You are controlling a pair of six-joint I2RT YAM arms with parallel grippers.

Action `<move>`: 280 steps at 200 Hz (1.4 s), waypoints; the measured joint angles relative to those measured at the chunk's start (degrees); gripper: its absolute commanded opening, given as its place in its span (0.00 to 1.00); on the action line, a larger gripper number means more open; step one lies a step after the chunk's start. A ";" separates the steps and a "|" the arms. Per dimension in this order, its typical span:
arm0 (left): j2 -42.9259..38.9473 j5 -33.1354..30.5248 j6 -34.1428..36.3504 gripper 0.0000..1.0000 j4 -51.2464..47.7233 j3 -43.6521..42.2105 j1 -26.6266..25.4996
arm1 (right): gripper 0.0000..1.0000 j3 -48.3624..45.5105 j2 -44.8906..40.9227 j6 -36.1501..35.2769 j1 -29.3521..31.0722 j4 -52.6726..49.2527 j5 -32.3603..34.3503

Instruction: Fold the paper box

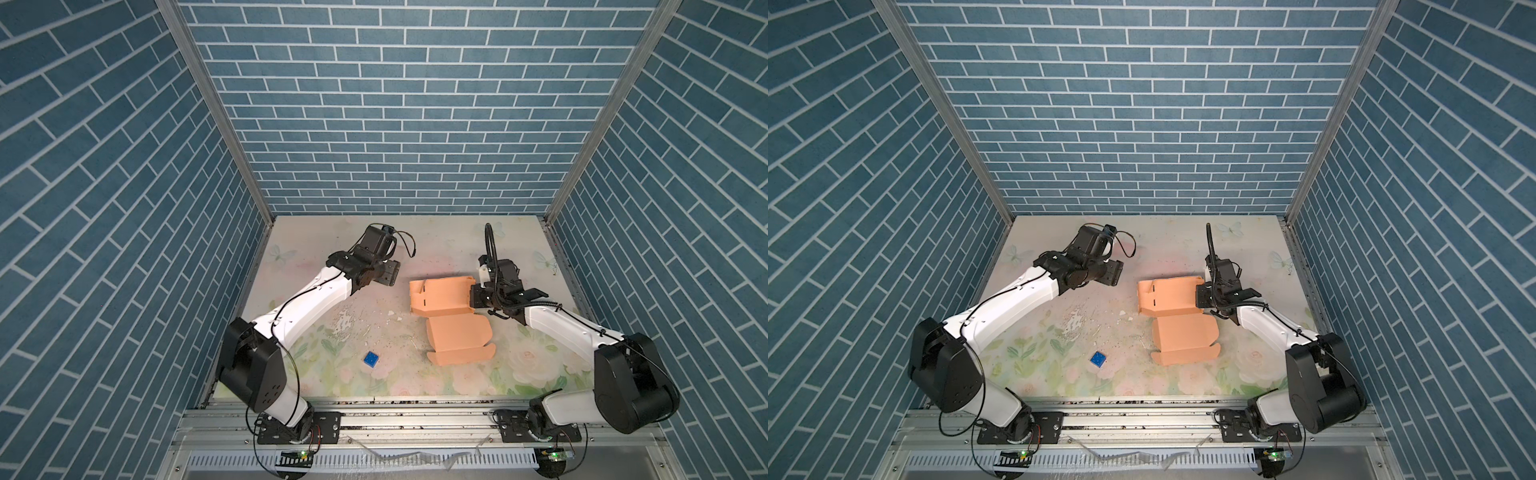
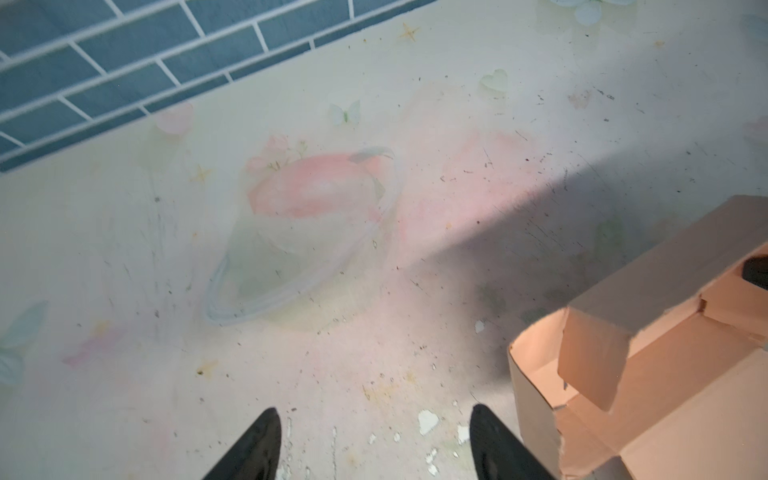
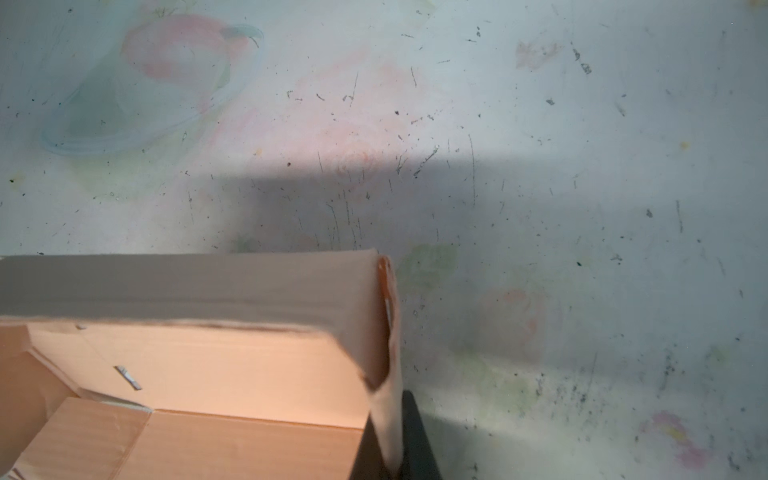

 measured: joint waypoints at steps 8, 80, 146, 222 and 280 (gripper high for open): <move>-1.09 0.79 -1.68 0.72 0.79 -2.08 -0.04 | 0.00 -0.76 -0.55 0.33 -0.07 0.44 0.00; -3.17 2.84 -11.10 0.71 6.03 -11.43 -3.39 | 0.00 -2.16 -3.17 1.88 -0.42 4.92 -1.46; -6.12 3.45 -14.75 0.71 12.98 -22.25 -4.90 | 0.00 -5.33 -2.89 2.38 -0.50 8.55 -4.48; -2.54 7.50 -14.82 0.70 21.33 -22.64 -5.40 | 0.00 -5.35 -2.23 2.40 -0.50 9.70 -5.75; -1.46 8.09 -14.60 0.69 21.73 -22.69 -5.42 | 0.00 -5.35 -1.70 2.40 -0.61 9.79 -5.79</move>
